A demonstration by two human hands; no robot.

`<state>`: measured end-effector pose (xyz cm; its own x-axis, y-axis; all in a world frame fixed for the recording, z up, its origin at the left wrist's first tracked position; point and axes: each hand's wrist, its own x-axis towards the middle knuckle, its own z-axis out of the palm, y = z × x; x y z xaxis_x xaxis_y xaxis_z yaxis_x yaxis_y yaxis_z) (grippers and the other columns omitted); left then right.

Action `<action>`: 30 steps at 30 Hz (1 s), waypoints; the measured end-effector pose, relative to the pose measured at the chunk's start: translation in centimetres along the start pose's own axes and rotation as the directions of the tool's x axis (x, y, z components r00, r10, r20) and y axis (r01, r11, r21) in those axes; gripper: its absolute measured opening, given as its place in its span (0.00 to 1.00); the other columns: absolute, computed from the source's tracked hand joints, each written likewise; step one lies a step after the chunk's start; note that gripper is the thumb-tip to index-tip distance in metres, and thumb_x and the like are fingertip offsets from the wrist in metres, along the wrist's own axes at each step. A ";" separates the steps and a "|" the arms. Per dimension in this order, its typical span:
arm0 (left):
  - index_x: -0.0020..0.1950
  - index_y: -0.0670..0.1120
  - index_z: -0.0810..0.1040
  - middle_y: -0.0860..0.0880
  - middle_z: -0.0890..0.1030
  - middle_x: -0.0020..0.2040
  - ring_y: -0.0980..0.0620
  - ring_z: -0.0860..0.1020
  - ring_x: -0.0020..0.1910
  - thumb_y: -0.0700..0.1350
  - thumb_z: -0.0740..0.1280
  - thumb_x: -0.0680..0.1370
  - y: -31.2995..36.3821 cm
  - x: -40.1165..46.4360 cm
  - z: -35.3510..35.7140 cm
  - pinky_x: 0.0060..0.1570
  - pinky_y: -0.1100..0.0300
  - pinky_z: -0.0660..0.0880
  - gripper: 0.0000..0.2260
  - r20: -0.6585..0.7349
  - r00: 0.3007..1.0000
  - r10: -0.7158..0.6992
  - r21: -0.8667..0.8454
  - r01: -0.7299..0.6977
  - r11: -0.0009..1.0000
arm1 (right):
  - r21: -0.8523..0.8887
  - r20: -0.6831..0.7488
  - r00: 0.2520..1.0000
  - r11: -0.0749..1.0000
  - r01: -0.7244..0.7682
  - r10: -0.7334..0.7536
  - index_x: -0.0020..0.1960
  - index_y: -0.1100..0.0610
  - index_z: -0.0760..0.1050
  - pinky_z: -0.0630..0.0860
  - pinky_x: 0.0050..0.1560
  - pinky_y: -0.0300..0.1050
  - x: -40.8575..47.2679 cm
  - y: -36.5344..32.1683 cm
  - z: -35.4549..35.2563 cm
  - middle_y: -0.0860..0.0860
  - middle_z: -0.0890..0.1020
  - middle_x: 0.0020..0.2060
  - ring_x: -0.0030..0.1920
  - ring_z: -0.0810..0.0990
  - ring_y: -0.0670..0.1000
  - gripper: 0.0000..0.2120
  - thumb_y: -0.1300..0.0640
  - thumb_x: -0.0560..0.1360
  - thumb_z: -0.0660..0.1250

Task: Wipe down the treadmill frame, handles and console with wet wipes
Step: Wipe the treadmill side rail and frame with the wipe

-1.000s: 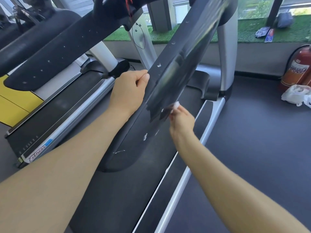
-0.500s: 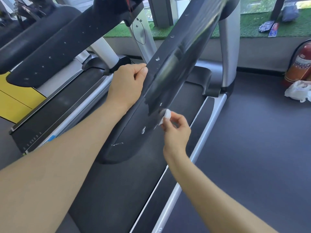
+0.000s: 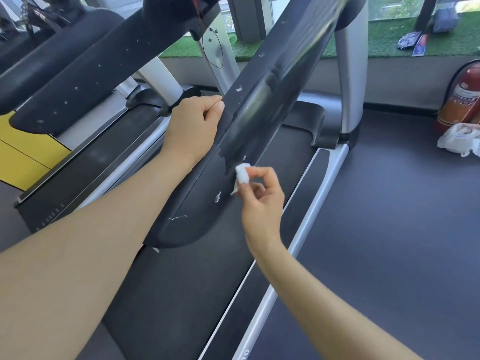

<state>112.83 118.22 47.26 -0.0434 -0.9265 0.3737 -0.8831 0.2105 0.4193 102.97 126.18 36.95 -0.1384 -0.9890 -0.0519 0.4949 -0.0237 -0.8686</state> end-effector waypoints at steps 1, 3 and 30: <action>0.40 0.47 0.70 0.47 0.72 0.40 0.53 0.66 0.42 0.49 0.56 0.79 0.0 0.0 -0.1 0.43 0.57 0.65 0.10 0.003 1.000 -0.005 0.004 0.005 1.000 | -0.033 0.037 0.999 0.999 0.029 -0.027 0.43 0.57 0.73 0.75 0.45 0.48 -0.7 0.1 -0.1 0.47 0.81 0.41 0.35 0.74 0.49 0.05 0.63 0.77 0.66; 0.40 0.41 0.72 0.40 0.74 0.39 0.52 0.66 0.41 0.47 0.56 0.80 0.2 -0.1 -0.1 0.42 0.56 0.65 0.14 0.002 1.000 -0.013 0.014 0.013 1.000 | -0.077 0.048 0.997 0.994 0.072 -0.068 0.42 0.56 0.73 0.74 0.44 0.49 0.3 -0.1 -0.2 0.49 0.80 0.41 0.36 0.74 0.51 0.06 0.63 0.77 0.66; 0.31 0.46 0.56 0.48 0.59 0.28 0.49 0.57 0.32 0.42 0.57 0.80 -0.2 0.3 0.3 0.33 0.55 0.52 0.18 0.012 1.000 0.003 -0.115 -0.001 0.993 | -0.247 -0.055 0.987 0.959 0.135 -0.153 0.43 0.57 0.76 0.76 0.43 0.41 -2.0 -2.1 2.5 0.52 0.81 0.46 0.34 0.76 0.47 0.04 0.59 0.77 0.67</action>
<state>112.84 117.76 47.03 -0.0516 -0.9296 0.3648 -0.8233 0.2464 0.5114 104.33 127.81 40.10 -0.2594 -0.9642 0.0543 0.2439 -0.1198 -0.9624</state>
